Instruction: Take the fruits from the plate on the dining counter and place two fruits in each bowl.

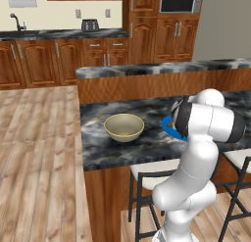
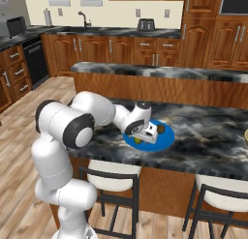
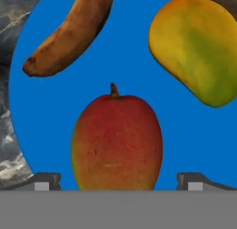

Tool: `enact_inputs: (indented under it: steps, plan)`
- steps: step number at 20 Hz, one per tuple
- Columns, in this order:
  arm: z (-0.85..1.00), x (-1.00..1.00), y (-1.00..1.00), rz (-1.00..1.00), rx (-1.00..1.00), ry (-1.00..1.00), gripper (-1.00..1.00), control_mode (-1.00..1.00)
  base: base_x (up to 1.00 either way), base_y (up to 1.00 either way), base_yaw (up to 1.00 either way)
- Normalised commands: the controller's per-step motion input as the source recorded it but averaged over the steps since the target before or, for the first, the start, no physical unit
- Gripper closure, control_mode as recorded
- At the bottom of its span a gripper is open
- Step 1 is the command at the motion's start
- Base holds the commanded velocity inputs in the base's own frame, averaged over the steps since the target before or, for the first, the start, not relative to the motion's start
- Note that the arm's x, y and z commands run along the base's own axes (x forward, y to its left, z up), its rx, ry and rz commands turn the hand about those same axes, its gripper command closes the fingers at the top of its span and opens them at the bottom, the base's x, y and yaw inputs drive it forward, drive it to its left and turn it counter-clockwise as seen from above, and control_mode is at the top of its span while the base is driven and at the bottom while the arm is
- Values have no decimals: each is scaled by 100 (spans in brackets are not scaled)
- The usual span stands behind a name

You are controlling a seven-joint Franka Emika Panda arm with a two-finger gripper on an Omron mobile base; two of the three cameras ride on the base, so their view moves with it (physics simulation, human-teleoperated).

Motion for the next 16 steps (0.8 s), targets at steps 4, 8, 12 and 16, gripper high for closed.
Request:
enact_inputs:
  steps: [4, 8, 12, 16]
  plan:
    - [-5, 0, 0, 0, 0, 0, 100, -100, 0, 0, 0]
    - [0, 0, 0, 0, 0, 0, 100, -100, 0, 0, 0]
    - [4, -3, 3, 0, 0, 0, 100, -100, 0, 0, 0]
    - [48, -36, 24, 0, 0, 5, 100, -100, 0, 0, 0]
